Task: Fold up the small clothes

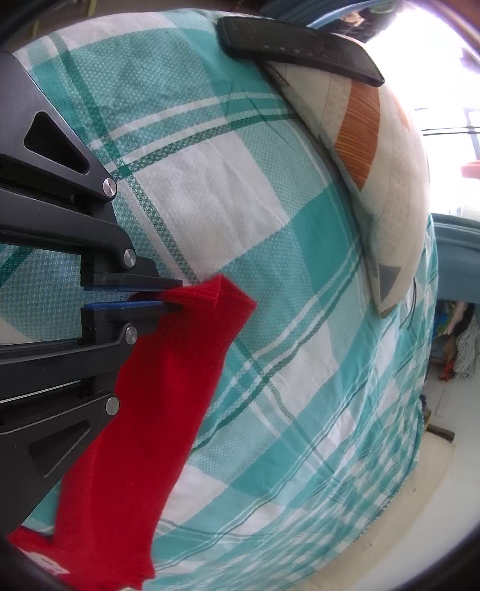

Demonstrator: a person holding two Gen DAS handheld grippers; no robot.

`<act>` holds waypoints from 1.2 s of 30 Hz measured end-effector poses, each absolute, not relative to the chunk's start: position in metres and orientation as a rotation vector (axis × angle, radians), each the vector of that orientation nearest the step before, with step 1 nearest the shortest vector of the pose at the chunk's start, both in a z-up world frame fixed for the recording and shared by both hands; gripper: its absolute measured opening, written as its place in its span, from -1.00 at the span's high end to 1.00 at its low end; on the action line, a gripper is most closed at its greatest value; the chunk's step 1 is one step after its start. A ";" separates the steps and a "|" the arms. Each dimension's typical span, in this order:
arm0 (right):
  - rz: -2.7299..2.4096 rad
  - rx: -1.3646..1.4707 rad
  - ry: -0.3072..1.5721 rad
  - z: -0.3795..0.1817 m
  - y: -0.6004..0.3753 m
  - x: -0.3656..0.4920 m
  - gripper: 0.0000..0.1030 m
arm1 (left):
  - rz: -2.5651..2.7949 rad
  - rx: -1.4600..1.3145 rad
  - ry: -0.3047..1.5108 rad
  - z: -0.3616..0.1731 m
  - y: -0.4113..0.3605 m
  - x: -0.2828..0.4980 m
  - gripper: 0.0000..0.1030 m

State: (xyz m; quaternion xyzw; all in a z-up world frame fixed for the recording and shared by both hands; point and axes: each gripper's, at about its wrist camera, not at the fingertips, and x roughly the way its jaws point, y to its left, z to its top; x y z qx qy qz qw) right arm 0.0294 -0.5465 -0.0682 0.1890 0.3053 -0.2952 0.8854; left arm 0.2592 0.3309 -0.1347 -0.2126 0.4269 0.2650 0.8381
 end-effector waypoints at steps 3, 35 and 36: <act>-0.615 0.399 0.635 -0.069 -0.548 0.029 -0.01 | 0.563 -0.440 0.912 -0.137 0.332 0.258 0.97; -0.619 0.331 0.677 -0.074 -0.539 0.041 -0.01 | 0.575 -0.300 0.924 -0.143 0.346 0.280 0.92; -0.618 0.334 0.678 -0.074 -0.539 0.041 -0.01 | 0.573 -0.288 0.926 -0.144 0.345 0.280 0.92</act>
